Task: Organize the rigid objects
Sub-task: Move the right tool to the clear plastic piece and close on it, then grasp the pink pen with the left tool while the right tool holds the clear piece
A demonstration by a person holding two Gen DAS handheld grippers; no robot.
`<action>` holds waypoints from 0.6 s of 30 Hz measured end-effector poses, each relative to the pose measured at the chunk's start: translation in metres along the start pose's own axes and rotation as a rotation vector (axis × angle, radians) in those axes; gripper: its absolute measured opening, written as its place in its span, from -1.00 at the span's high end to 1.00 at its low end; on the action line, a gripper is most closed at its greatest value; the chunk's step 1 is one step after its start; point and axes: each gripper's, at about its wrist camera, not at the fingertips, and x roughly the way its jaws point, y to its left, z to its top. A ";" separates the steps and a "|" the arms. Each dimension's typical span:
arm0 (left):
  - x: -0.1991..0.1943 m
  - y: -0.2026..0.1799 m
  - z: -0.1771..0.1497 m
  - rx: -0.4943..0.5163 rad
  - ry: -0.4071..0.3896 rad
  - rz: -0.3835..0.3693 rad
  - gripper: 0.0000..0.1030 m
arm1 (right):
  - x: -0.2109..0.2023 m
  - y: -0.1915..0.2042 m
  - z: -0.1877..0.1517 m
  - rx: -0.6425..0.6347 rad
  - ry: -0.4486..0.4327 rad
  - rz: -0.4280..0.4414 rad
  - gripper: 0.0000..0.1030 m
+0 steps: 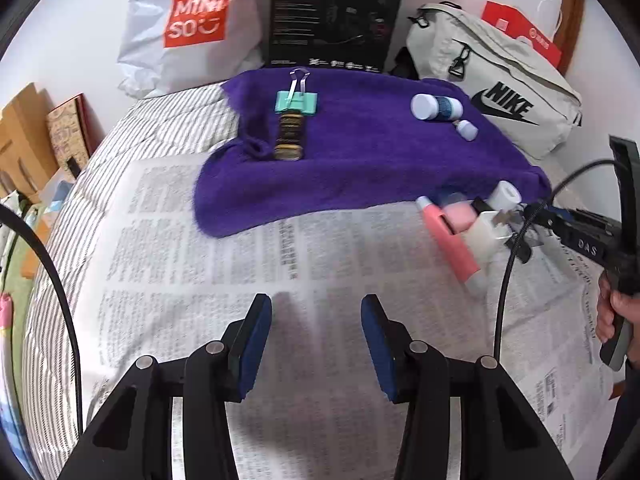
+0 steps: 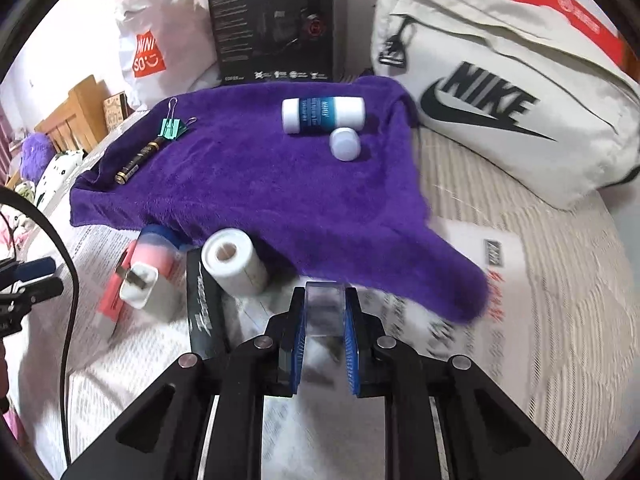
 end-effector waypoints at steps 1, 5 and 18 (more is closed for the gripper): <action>-0.001 -0.004 0.002 0.010 -0.003 -0.005 0.14 | -0.006 -0.003 -0.005 0.003 0.004 -0.003 0.66; -0.003 -0.024 0.012 0.048 -0.012 -0.035 0.14 | -0.023 -0.014 -0.023 0.018 0.003 -0.012 0.66; 0.025 -0.085 0.046 0.140 0.043 -0.092 0.14 | -0.030 -0.012 -0.056 0.039 -0.023 0.004 0.66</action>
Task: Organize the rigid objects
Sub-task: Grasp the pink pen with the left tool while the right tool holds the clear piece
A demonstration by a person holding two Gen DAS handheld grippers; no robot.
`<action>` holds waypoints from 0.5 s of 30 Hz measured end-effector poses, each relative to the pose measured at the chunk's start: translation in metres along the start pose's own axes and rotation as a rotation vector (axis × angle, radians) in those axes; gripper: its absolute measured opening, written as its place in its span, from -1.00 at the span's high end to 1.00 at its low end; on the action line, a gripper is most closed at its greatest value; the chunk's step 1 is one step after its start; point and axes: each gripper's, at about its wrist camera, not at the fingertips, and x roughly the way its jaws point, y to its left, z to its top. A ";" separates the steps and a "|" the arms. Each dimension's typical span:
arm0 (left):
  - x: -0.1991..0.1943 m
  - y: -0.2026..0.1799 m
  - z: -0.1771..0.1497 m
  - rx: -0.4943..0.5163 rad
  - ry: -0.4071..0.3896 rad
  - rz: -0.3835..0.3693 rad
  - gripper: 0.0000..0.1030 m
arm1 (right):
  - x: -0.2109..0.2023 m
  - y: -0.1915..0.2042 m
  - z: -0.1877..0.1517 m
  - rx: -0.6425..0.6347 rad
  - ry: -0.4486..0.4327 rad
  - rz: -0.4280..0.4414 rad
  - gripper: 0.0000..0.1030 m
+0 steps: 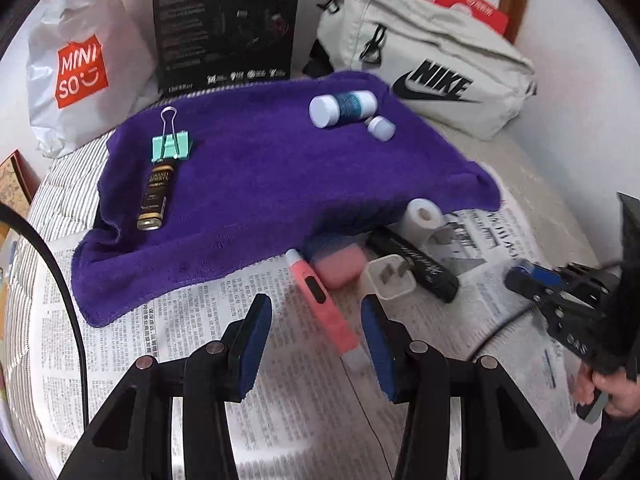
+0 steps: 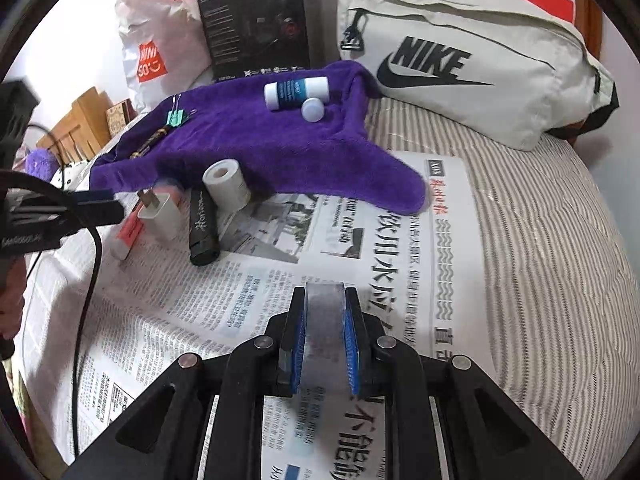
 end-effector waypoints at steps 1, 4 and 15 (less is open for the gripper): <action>0.003 -0.001 0.001 0.002 0.007 0.005 0.14 | 0.000 0.002 -0.001 -0.007 -0.005 -0.005 0.66; 0.016 -0.003 0.002 0.018 0.035 0.024 0.14 | 0.001 0.001 -0.003 -0.002 -0.020 0.004 0.66; 0.019 0.001 -0.007 0.133 0.052 0.118 0.09 | 0.001 -0.002 -0.003 0.009 -0.026 0.017 0.65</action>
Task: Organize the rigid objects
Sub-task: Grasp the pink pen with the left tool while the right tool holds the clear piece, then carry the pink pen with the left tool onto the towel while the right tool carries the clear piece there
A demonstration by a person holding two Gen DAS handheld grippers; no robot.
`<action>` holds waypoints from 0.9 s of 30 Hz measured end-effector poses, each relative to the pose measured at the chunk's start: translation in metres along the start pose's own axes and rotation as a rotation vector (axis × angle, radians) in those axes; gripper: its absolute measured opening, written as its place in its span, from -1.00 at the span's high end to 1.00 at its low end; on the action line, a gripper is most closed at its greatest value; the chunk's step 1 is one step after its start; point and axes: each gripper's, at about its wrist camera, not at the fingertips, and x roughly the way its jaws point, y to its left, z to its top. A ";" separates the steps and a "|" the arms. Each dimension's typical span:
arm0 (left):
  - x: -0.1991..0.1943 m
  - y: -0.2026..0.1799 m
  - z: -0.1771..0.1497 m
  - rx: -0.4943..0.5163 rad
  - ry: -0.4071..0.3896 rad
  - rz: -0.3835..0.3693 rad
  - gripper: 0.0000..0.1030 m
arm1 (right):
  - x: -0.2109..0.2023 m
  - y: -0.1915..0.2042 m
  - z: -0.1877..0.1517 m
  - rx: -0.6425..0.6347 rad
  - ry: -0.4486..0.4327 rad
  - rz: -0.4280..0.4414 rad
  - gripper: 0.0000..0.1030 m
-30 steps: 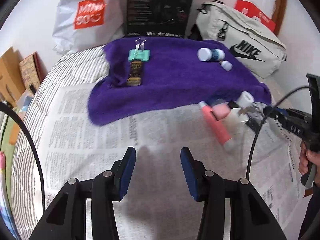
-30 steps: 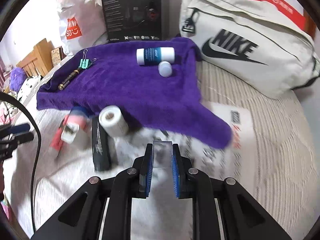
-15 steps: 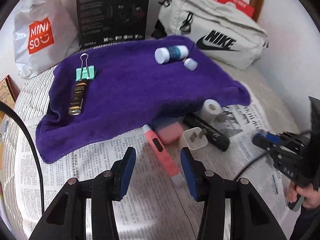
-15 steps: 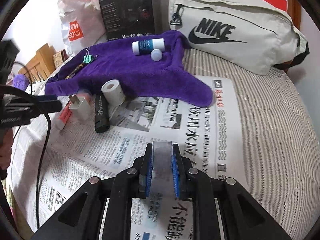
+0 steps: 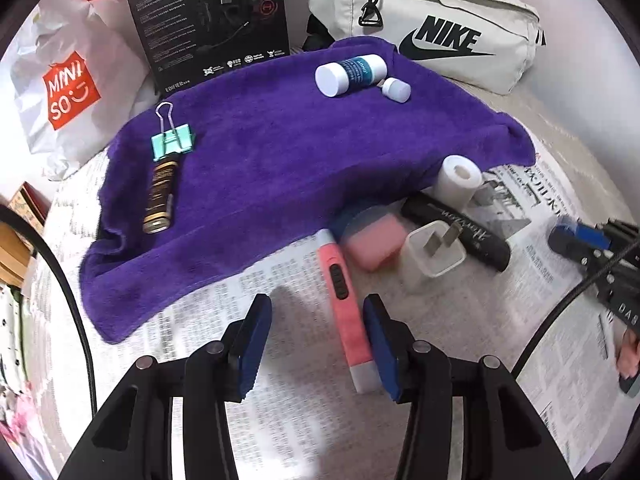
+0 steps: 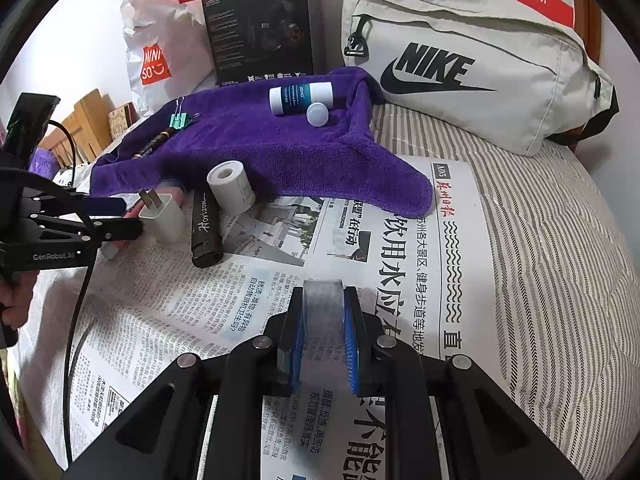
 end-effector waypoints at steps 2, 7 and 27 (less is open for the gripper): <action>0.001 0.000 0.001 0.010 -0.001 0.001 0.12 | 0.000 0.000 0.000 0.003 0.000 0.004 0.65; 0.003 -0.004 0.006 0.033 -0.009 -0.045 0.64 | 0.000 -0.001 0.000 0.017 -0.001 0.021 0.65; -0.006 0.000 -0.014 0.009 -0.026 -0.080 0.76 | 0.001 0.002 0.000 0.002 0.001 0.001 0.65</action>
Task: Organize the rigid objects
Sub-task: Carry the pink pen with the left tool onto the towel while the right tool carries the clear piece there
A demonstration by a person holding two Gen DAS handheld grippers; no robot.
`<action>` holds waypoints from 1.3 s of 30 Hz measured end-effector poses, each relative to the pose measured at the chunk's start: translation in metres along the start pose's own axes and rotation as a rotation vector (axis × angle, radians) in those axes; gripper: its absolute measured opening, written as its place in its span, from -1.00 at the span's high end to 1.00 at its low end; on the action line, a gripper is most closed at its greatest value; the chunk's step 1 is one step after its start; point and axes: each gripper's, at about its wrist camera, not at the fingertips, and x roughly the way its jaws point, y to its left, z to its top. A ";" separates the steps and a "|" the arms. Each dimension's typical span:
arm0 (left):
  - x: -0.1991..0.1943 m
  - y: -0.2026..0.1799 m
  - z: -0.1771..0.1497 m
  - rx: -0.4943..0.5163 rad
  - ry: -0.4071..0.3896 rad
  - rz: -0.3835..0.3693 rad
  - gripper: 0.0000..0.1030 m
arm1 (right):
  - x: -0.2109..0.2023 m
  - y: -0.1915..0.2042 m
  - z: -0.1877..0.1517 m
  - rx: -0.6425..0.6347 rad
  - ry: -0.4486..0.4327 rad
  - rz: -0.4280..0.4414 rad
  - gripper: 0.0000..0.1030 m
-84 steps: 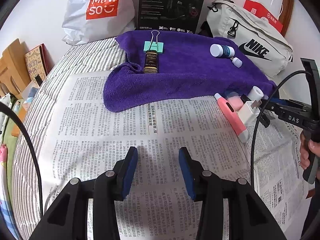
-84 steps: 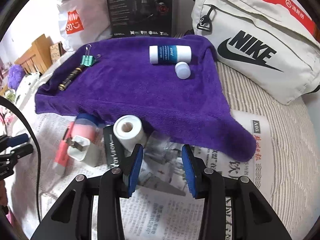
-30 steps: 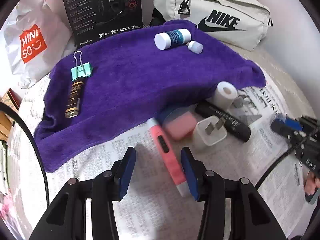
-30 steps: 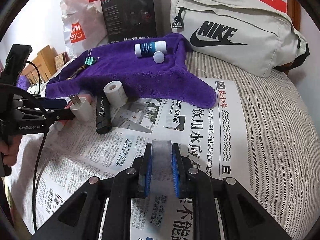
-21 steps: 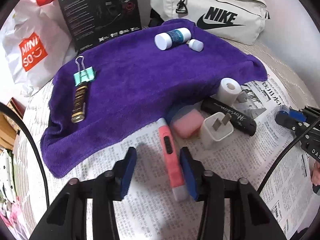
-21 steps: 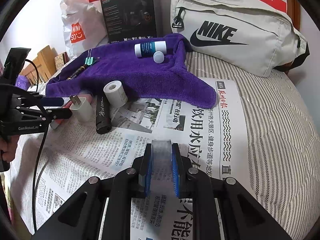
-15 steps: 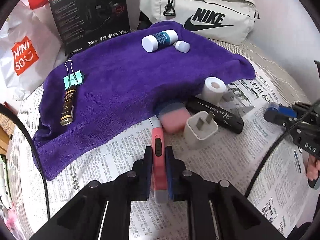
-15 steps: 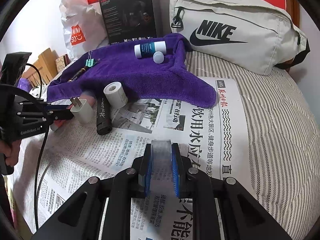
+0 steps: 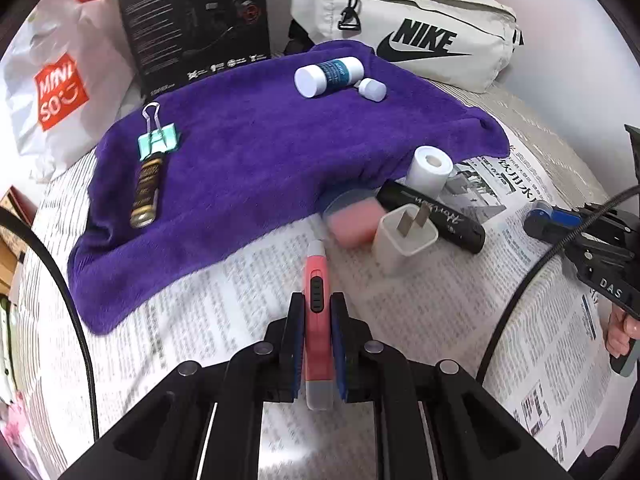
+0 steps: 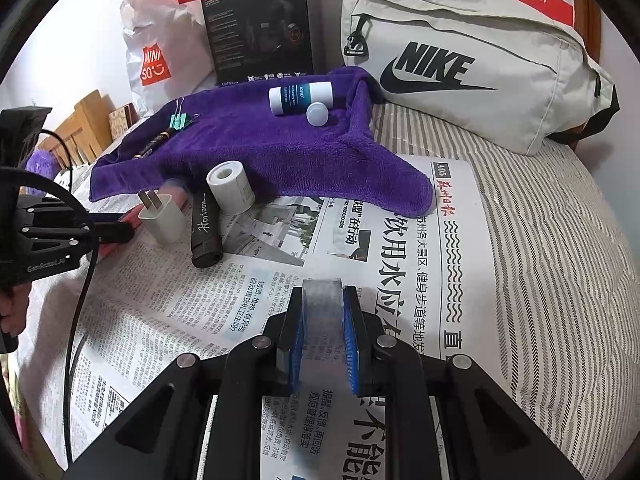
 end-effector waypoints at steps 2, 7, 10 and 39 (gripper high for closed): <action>-0.002 0.006 -0.004 -0.025 -0.001 0.002 0.76 | 0.000 0.000 0.000 -0.002 0.000 -0.002 0.65; -0.008 0.017 -0.010 -0.065 -0.007 0.003 0.76 | 0.000 0.003 0.001 -0.016 0.001 -0.018 0.65; -0.015 0.023 -0.013 -0.086 -0.023 -0.010 0.76 | 0.001 0.003 0.003 -0.009 0.009 -0.008 0.66; -0.042 0.047 0.006 -0.100 -0.083 -0.016 0.76 | -0.016 0.010 0.058 -0.050 -0.039 0.067 0.66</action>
